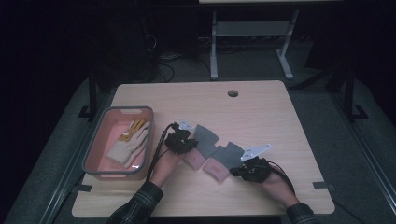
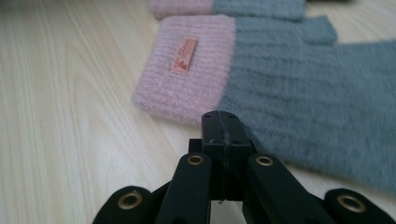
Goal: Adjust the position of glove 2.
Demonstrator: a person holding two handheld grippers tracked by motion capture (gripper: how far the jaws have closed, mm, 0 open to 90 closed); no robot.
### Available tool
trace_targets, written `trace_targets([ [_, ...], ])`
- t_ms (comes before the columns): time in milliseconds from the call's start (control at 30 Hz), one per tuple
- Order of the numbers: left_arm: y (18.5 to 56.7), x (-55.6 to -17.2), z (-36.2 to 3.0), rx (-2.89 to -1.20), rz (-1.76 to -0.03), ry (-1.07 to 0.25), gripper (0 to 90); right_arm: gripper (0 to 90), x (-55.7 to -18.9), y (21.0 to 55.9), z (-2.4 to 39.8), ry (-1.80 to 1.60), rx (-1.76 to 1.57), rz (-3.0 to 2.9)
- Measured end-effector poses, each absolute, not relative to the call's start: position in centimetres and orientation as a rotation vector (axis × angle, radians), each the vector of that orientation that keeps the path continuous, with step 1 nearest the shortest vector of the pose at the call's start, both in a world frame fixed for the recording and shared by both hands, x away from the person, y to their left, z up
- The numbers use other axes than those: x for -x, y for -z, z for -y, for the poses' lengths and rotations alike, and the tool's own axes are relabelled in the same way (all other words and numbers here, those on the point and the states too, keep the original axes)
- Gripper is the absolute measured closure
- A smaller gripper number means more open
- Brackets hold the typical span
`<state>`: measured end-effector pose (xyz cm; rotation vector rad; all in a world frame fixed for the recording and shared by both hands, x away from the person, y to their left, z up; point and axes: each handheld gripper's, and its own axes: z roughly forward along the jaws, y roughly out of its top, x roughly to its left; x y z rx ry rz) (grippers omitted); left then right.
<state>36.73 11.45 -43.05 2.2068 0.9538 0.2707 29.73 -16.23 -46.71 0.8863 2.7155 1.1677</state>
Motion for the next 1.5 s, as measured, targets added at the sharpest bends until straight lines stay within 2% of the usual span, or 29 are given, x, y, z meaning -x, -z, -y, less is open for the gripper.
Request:
trace_targets([
  [300,41.6,-36.4,-11.1,-2.140,-0.899,-0.238,84.2,90.0,-30.5,46.7,14.6,-1.179,-0.864,-2.718],
  [467,40.8,-36.8,-10.4,-2.160,-0.852,-0.286,84.3,90.0,-30.7,46.8,14.1,-1.182,-0.857,-2.722],
  [733,40.6,-37.0,-8.8,-2.175,-0.807,-0.282,84.3,90.0,-30.9,47.0,14.1,-1.169,-0.868,-2.725],
  [1167,41.1,-35.1,-6.6,-2.188,-0.713,-0.167,83.5,90.0,-31.0,47.0,14.3,-1.164,-0.885,-2.708],
  [1367,41.0,-34.8,-6.2,-2.152,-0.686,-0.066,76.8,90.0,-31.1,47.1,14.9,-1.165,-0.909,-2.700],
  [1500,40.6,-34.5,-6.2,-2.152,-0.677,-0.086,75.0,90.0,-31.0,47.0,15.3,-1.156,-0.921,-2.694],
])
